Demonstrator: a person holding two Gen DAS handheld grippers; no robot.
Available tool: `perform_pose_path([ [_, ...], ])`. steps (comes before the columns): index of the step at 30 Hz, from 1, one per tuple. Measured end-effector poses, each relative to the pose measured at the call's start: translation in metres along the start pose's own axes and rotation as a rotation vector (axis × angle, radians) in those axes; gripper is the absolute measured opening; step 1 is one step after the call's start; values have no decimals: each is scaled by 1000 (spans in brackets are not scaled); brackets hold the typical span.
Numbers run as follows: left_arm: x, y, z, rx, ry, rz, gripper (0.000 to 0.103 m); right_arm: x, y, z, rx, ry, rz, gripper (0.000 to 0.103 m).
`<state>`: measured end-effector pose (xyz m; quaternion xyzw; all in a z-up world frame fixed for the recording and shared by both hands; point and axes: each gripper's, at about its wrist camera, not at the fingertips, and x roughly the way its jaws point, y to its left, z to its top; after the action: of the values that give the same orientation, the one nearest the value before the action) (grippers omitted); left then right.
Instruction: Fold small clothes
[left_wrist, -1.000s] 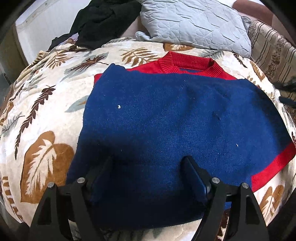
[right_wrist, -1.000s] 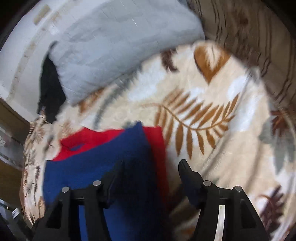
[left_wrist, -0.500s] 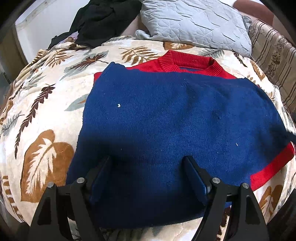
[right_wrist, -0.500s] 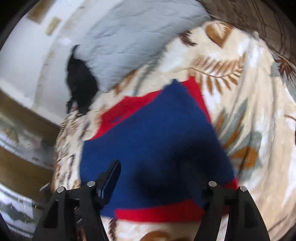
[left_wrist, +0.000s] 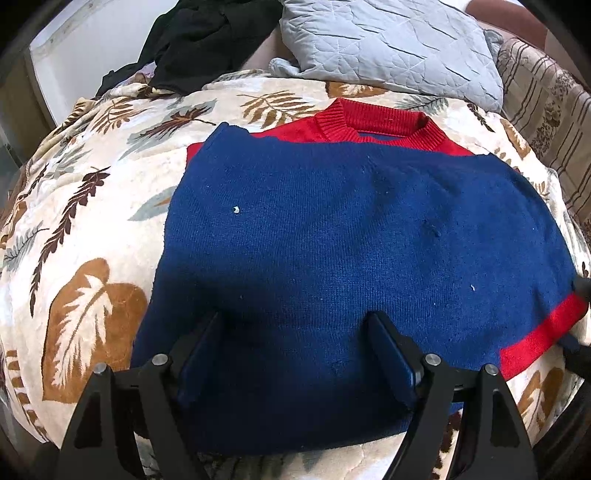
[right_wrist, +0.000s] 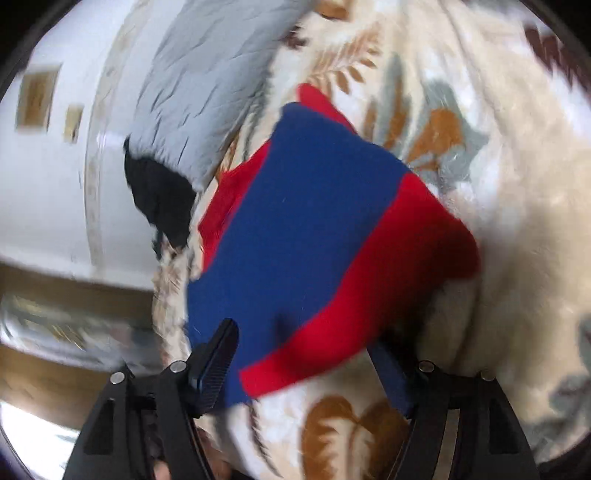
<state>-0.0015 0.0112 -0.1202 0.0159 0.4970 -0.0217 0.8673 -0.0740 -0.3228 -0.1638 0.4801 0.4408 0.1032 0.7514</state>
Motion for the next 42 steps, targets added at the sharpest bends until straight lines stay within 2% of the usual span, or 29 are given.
perform_pose_path([
  [1, 0, 0, 0, -2, 2, -1, 82, 1, 1, 2, 3, -16, 0, 74],
  [2, 0, 0, 1, -2, 6, 2, 82, 2, 3, 5, -16, -30, -16, 62],
  [3, 0, 0, 1, 0, 8, 4, 82, 4, 5, 7, -47, -47, -77, 38],
  [4, 0, -1, 1, 2, 12, 5, 82, 10, 3, 6, -52, -45, -119, 10],
  [5, -1, 0, 2, 5, 18, 4, 82, 14, 4, 3, -51, -47, -118, 10],
  [7, -7, 3, 3, -14, 30, 9, 82, 1, 17, -5, -128, -96, -163, 9],
  [9, -17, 6, 7, -55, 2, 8, 82, -14, 40, -14, -275, -157, -233, 9],
  [10, -20, 5, 9, -62, -13, 9, 82, -12, 40, -12, -297, -148, -252, 10],
  [12, -21, 1, 13, -52, -17, 8, 82, 5, 18, -6, -272, -49, -312, 15],
  [13, -19, -1, 14, -39, -13, 10, 82, 3, 10, -2, -229, -58, -249, 15],
  [15, -13, -5, 15, -25, 0, 24, 82, -12, 4, 0, -199, -52, -175, 28],
  [16, -10, -6, 15, -26, 10, 25, 82, -20, 3, 0, -205, -57, -170, 42],
  [17, -7, -7, 14, -31, 17, 20, 82, -26, 2, -1, -207, -64, -163, 63],
  [18, -4, -7, 14, -33, 17, 24, 82, -39, 2, -3, -209, -81, -157, 67],
  [22, -1, -9, 15, -21, 13, 29, 82, -70, 12, 4, -267, -143, -172, 68],
  [26, 2, -8, 16, -17, 12, 26, 84, -68, 41, 36, -357, -156, -160, 68],
  [30, 0, -8, 14, -14, 12, 24, 85, -19, 64, 91, -419, -96, -191, 68],
  [34, 1, -6, 14, -11, 17, 15, 86, 51, 65, 137, -438, 12, -317, 68],
  [37, 2, -5, 14, -8, 18, 5, 88, 73, 60, 150, -403, 67, -305, 68],
  [38, 3, -5, 14, -8, 18, 3, 89, 77, 65, 147, -434, 84, -305, 47],
  [39, 4, -5, 13, -7, 17, 3, 89, 82, 72, 143, -487, 107, -361, 29],
  [42, 4, -6, 12, 0, 9, 3, 90, 80, 76, 142, -516, 90, -429, 19],
])
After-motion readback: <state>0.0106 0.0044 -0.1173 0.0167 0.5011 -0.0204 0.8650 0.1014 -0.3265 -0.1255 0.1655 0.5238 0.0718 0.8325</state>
